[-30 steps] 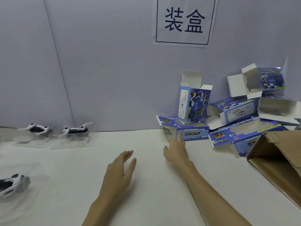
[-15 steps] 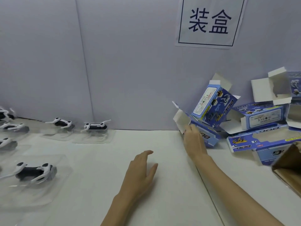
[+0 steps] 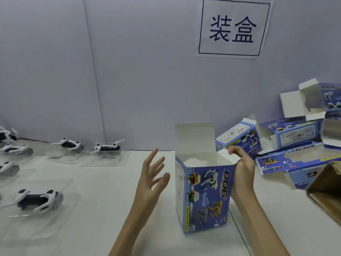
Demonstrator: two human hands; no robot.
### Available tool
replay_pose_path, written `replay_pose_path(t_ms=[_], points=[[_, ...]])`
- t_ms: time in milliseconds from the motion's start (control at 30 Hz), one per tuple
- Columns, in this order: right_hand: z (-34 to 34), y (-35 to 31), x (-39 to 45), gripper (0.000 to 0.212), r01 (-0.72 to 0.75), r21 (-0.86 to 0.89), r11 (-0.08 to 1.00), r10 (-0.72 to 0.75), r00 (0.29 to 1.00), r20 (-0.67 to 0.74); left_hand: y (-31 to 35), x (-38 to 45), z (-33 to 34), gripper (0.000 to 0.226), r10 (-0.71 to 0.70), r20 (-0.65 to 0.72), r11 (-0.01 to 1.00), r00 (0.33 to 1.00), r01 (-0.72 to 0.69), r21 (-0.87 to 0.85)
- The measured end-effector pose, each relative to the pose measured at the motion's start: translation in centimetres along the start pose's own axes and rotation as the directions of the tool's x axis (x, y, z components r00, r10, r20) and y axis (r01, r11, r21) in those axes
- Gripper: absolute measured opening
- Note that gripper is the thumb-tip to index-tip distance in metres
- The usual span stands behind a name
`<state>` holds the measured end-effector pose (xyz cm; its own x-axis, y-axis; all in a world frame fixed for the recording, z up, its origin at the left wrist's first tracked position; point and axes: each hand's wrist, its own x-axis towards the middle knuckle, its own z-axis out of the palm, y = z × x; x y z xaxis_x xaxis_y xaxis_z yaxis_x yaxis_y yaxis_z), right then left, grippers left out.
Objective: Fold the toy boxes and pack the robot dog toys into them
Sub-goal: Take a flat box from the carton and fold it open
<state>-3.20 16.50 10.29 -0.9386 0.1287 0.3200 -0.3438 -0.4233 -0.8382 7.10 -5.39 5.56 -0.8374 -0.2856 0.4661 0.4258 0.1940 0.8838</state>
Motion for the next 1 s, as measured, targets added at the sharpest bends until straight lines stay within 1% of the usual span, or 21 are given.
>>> replay_pose_path(t_ms=[67,133,167,200,267,333,433,533,600,633,667,733,767,833,933,967,1000], points=[[-0.1,0.2,-0.5,0.047,-0.028,0.023,0.999,0.026,0.995,0.092,0.7,-0.3,0.9,0.097,0.021,0.091,1.000,0.996,-0.021,-0.003],[0.5,0.4,-1.2,0.035,0.021,0.013,1.000,-0.023,0.982,0.189,1.1,-0.5,1.6,0.101,0.031,0.130,0.999,0.991,-0.032,0.006],[0.9,0.5,-1.6,0.029,0.043,0.004,0.999,-0.043,0.973,0.228,1.2,-0.5,1.9,0.100,0.034,0.126,0.999,0.991,-0.034,-0.006],[1.3,0.6,-2.0,0.030,0.062,0.001,0.998,-0.060,0.962,0.265,1.2,-0.4,1.9,0.098,0.035,0.107,0.999,0.994,-0.033,-0.022],[2.0,1.1,-3.0,0.041,0.080,-0.012,0.997,-0.071,0.930,0.361,1.2,-0.2,1.5,0.091,0.036,0.044,0.999,0.998,-0.035,-0.030],[2.9,1.7,-4.0,0.048,0.097,-0.077,0.992,-0.055,0.902,0.429,1.0,-0.2,1.0,0.088,0.054,-0.007,0.998,0.999,-0.054,-0.008],[3.9,2.5,-5.2,0.057,0.168,-0.177,0.970,-0.080,0.903,0.422,1.0,-0.3,0.6,0.083,0.075,-0.019,0.996,0.997,-0.074,0.046],[3.7,2.6,-5.2,0.046,0.229,-0.192,0.954,-0.129,0.895,0.426,1.1,-0.4,0.4,0.069,0.117,0.001,0.991,0.993,-0.117,0.062],[3.4,2.5,-4.9,0.035,0.302,-0.259,0.917,-0.173,0.889,0.425,1.0,-0.6,0.6,0.056,0.126,0.012,0.991,0.992,-0.127,0.048],[3.3,2.4,-4.9,0.033,0.334,-0.287,0.898,-0.198,0.888,0.415,1.0,-0.7,0.8,0.048,0.124,0.009,0.991,0.992,-0.124,0.043],[3.3,2.3,-5.0,0.038,0.354,-0.301,0.886,-0.222,0.891,0.397,1.1,-0.8,1.0,0.042,0.125,-0.001,0.991,0.992,-0.124,0.050],[3.3,2.2,-5.0,0.051,0.348,-0.286,0.893,-0.234,0.901,0.366,1.3,-0.9,1.4,0.037,0.168,-0.050,0.981,0.985,-0.162,0.108],[3.4,2.0,-5.0,0.048,0.337,-0.274,0.901,-0.228,0.903,0.364,1.4,-0.7,1.5,0.034,0.203,-0.085,0.971,0.975,-0.190,0.147],[3.4,1.9,-4.8,0.032,0.300,-0.248,0.921,-0.196,0.908,0.370,1.7,-0.3,1.4,0.026,0.256,-0.123,0.956,0.959,-0.232,0.178],[3.4,2.0,-4.5,0.017,0.176,-0.188,0.966,-0.101,0.931,0.352,1.9,0.0,1.1,0.018,0.249,-0.128,0.963,0.960,-0.232,0.134],[3.4,1.9,-4.4,0.018,0.152,-0.162,0.975,-0.089,0.935,0.343,2.0,0.0,1.1,0.018,0.267,-0.130,0.959,0.955,-0.250,0.130],[3.4,1.9,-4.4,0.024,0.143,-0.131,0.981,-0.092,0.938,0.335,2.1,0.0,1.2,0.024,0.288,-0.131,0.955,0.949,-0.273,0.118]])
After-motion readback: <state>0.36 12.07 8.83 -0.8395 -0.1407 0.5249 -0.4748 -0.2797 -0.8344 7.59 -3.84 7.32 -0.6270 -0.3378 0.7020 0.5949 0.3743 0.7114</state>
